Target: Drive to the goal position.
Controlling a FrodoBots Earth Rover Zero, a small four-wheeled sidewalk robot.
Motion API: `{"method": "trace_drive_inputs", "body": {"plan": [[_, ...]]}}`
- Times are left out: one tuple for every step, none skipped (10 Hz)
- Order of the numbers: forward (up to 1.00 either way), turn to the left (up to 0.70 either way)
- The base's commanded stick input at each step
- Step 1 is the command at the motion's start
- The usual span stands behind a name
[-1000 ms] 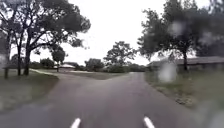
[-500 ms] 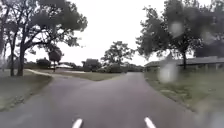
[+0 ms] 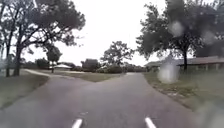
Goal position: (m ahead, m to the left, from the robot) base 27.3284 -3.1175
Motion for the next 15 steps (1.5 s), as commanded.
{"method": "trace_drive_inputs", "body": {"plan": [[0.85,0.0],[0.85,0.0],[0.85,-0.24],[0.85,-0.23],[0.85,-0.04],[0.85,-0.19],[0.85,-0.19],[0.85,0.0],[0.85,0.0],[0.85,0.0],[0.85,0.0],[0.85,0.0],[0.85,-0.07],[0.85,-0.24],[0.85,-0.13]]}}
